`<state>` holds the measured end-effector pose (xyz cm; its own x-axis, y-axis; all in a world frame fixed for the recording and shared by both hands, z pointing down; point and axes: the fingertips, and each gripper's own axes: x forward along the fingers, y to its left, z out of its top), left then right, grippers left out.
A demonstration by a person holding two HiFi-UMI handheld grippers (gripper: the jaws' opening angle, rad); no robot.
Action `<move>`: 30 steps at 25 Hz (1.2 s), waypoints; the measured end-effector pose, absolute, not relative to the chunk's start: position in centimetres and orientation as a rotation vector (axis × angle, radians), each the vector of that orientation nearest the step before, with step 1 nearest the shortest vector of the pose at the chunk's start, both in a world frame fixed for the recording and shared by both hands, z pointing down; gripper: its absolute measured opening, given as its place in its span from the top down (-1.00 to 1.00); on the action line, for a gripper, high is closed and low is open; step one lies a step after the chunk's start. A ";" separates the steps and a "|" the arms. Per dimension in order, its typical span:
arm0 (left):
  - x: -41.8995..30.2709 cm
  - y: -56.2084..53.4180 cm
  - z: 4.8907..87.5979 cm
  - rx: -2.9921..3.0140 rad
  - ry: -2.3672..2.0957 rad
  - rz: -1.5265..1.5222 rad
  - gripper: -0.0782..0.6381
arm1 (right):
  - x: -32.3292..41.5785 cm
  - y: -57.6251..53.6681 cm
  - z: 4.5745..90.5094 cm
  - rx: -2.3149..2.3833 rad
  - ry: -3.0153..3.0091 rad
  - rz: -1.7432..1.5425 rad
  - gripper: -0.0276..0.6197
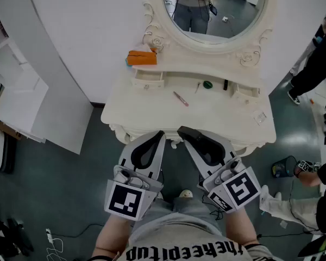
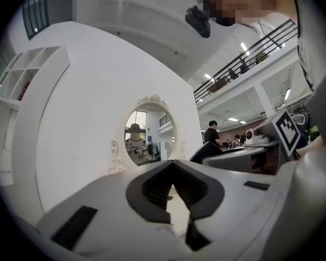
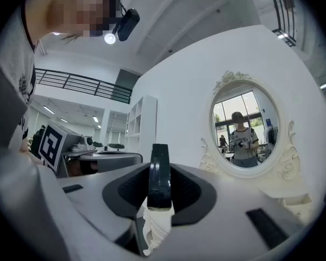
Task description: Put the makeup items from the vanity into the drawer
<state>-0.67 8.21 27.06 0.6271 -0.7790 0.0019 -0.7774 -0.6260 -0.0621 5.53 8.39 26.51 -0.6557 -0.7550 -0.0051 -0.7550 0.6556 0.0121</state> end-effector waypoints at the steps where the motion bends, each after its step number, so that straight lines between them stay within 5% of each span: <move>1: -0.8 8.2 27.1 -2.784 1.331 -0.043 0.69 | 5.3 8.4 26.6 1.303 -2.858 -0.018 0.55; 30: -5.5 6.9 28.2 -2.846 1.220 -0.035 0.69 | 0.8 7.9 27.1 1.418 -2.758 -0.057 0.55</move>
<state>-5.50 6.89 28.23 0.6896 -0.7242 0.0030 -0.7232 -0.6888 -0.0506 0.75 7.91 27.14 -0.5816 -0.8133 0.0183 -0.8118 0.5817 0.0510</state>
